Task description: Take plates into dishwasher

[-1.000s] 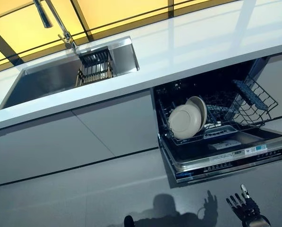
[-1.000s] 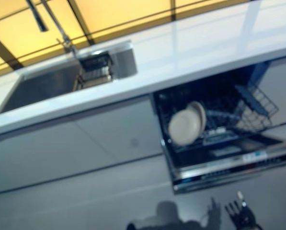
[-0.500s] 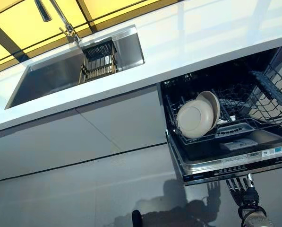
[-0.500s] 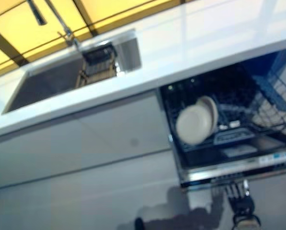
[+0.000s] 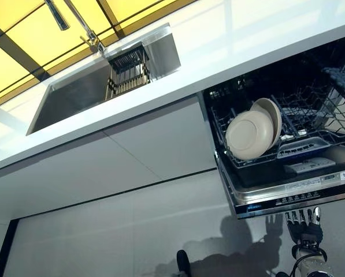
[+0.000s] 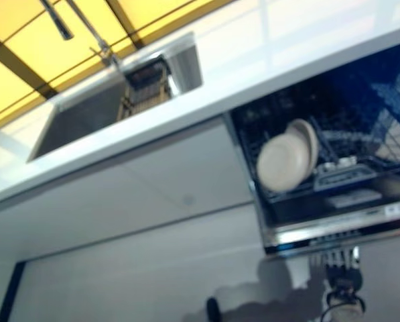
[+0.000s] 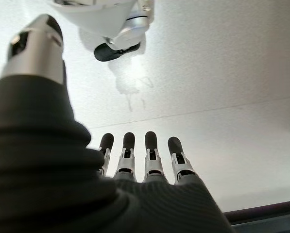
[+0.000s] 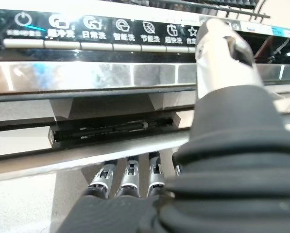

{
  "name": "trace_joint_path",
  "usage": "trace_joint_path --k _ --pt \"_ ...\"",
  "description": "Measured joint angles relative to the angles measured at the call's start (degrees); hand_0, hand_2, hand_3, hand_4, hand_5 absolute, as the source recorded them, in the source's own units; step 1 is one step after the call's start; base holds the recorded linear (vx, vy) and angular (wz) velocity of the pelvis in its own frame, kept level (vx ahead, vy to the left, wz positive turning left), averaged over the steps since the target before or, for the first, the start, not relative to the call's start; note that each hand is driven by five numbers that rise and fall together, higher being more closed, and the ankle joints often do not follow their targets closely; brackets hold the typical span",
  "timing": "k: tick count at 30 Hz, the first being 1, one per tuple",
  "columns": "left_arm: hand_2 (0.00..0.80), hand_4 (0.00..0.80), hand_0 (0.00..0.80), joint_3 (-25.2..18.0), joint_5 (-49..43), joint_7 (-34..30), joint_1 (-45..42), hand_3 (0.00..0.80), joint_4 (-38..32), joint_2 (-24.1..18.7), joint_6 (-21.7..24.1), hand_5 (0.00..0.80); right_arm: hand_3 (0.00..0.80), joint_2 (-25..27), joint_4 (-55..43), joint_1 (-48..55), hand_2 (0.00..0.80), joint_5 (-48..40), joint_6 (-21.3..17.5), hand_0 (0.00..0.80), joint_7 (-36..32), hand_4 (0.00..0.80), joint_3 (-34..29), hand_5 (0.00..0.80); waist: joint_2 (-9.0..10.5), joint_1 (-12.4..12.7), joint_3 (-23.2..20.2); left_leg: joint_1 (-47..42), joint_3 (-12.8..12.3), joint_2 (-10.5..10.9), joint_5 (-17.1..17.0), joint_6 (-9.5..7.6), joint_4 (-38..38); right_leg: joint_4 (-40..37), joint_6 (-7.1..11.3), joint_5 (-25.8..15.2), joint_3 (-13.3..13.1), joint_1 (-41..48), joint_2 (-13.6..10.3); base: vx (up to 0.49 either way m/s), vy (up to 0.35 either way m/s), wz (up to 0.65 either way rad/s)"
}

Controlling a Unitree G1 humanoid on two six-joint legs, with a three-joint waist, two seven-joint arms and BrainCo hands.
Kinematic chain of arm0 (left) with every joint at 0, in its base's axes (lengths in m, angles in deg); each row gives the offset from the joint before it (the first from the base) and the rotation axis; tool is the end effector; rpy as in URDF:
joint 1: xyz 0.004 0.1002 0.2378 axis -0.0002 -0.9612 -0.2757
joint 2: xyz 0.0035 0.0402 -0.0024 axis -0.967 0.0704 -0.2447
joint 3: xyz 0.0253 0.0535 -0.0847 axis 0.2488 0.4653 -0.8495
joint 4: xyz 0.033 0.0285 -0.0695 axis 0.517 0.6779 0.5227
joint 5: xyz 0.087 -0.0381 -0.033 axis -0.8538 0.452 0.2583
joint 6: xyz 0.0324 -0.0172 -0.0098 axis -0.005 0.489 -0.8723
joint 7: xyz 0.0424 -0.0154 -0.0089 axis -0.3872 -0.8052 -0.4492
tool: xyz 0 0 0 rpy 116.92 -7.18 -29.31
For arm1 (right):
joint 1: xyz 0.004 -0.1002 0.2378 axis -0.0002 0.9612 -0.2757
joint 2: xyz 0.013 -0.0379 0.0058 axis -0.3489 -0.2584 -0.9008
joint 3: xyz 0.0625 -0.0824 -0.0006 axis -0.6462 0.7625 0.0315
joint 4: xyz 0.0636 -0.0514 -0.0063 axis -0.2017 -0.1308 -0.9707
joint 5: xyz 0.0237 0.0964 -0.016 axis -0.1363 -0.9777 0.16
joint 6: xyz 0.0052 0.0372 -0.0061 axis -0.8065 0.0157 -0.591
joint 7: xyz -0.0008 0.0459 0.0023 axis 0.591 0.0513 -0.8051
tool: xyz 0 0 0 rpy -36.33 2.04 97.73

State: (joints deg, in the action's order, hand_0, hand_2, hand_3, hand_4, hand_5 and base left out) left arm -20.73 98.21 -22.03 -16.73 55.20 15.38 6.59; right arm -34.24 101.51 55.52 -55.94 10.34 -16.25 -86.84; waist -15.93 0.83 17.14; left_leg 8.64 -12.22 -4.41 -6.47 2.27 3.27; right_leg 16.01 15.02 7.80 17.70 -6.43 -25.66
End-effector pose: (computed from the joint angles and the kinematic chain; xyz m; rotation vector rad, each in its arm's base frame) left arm 0.0630 0.2105 -0.1191 0.0915 1.2686 0.0569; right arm 0.1805 -0.3195 -0.0285 1.2099 -0.0998 -0.5463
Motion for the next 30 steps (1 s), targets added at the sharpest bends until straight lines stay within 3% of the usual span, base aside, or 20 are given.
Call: trace_joint_path --k 10,13,16,26,30 --pt "0.000 0.000 0.000 -0.1 0.5 -2.1 -1.6 0.000 0.5 0.8 -1.3 0.000 0.000 2.2 -4.1 -2.0 0.000 0.1 -1.2 0.000 0.2 0.000 2.9 0.000 -1.22 1.0 0.2 -0.5 0.8 -0.1 -0.4 0.67 0.2 3.0 -0.09 0.2 -0.4 -1.0 -0.7 0.022 -0.008 0.00" --pt "0.000 0.000 0.000 -0.1 0.4 -2.6 -2.6 0.000 0.5 0.9 -1.4 0.000 0.000 2.3 -5.9 -3.4 0.000 0.1 -1.9 0.000 0.3 0.000 2.9 0.000 -1.24 1.9 0.2 -1.2 1.7 -0.5 0.1 2.57 -0.5 4.1 -0.12 0.2 0.1 -0.9 -0.6 0.099 -0.071 -0.01" --pt "0.000 0.000 0.000 -0.1 0.4 -2.7 -3.1 0.000 0.5 0.9 -1.7 0.000 0.000 2.4 -7.1 -5.4 0.000 0.1 -2.1 0.000 0.3 0.000 2.9 0.000 -1.08 2.2 0.3 -1.6 2.3 -0.5 -0.1 3.41 -0.6 4.5 -0.07 0.1 0.2 -0.7 -0.6 0.083 -0.045 0.01" --pt "0.000 0.000 0.000 -0.1 -1.2 -2.7 -3.1 0.000 0.6 0.7 -2.3 0.000 0.000 6.3 -9.0 -13.9 0.000 0.1 -2.1 0.000 1.4 0.000 2.8 0.000 -0.66 5.7 0.2 -2.1 3.7 -0.7 -0.4 3.14 -0.2 4.6 -0.39 0.7 2.8 2.2 -0.5 0.048 -0.054 0.11" --pt "0.000 0.000 0.000 -0.2 -1.2 -2.6 -3.2 0.000 0.6 0.2 -2.2 0.000 0.000 6.1 -10.2 -15.7 0.000 0.4 -2.1 0.000 1.5 0.000 2.9 0.000 1.12 6.7 -0.1 -1.9 3.2 -0.6 -1.2 2.16 -0.3 3.8 -0.42 1.2 4.0 3.6 -0.2 -0.020 -0.025 0.17"
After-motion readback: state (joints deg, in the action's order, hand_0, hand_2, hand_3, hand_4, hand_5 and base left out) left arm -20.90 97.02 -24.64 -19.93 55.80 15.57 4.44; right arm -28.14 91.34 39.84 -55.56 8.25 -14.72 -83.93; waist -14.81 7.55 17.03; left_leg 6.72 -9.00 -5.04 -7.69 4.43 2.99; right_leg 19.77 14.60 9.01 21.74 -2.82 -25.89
